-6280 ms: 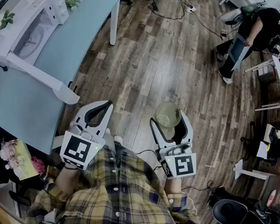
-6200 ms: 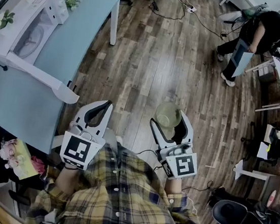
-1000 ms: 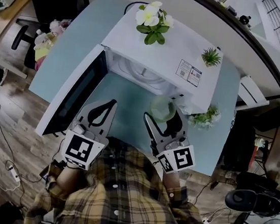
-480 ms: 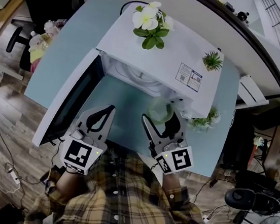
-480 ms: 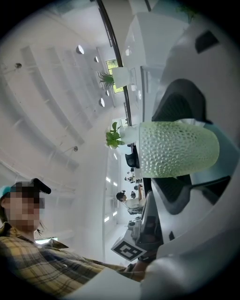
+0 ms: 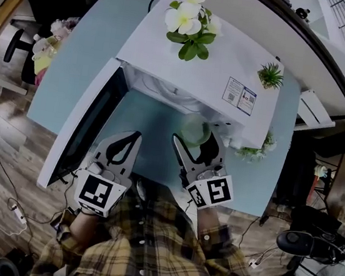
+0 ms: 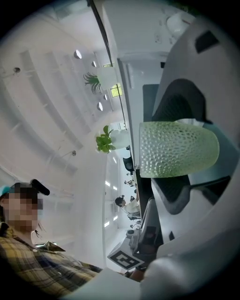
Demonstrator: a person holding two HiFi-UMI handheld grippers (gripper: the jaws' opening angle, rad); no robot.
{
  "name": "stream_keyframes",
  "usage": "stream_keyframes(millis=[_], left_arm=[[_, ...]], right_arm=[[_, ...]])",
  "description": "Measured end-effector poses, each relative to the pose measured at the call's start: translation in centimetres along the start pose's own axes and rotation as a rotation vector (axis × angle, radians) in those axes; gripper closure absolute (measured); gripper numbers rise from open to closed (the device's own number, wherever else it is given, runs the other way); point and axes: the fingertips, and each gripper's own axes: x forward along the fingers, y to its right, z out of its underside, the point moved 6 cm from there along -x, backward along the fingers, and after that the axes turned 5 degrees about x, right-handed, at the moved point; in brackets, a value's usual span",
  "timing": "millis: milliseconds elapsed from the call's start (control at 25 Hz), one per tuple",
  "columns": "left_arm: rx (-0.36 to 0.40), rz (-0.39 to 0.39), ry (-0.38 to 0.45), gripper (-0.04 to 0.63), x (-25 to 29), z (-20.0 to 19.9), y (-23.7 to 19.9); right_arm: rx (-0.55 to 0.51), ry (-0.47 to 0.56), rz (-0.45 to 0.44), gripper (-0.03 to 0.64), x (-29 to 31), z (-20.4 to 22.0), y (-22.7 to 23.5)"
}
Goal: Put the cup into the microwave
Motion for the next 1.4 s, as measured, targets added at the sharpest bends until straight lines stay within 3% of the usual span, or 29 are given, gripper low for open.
stream_keyframes(millis=[920,1400], left_arm=[[0.002,0.054,0.010,0.604,2.5,3.2,-0.6],[-0.019,0.035,0.013,0.604,2.9,4.7,-0.6]], right_arm=[[-0.032,-0.007,0.089,0.272,5.1,5.9,1.8],[-0.072,0.021,0.101,0.272,8.8,7.1,2.6]])
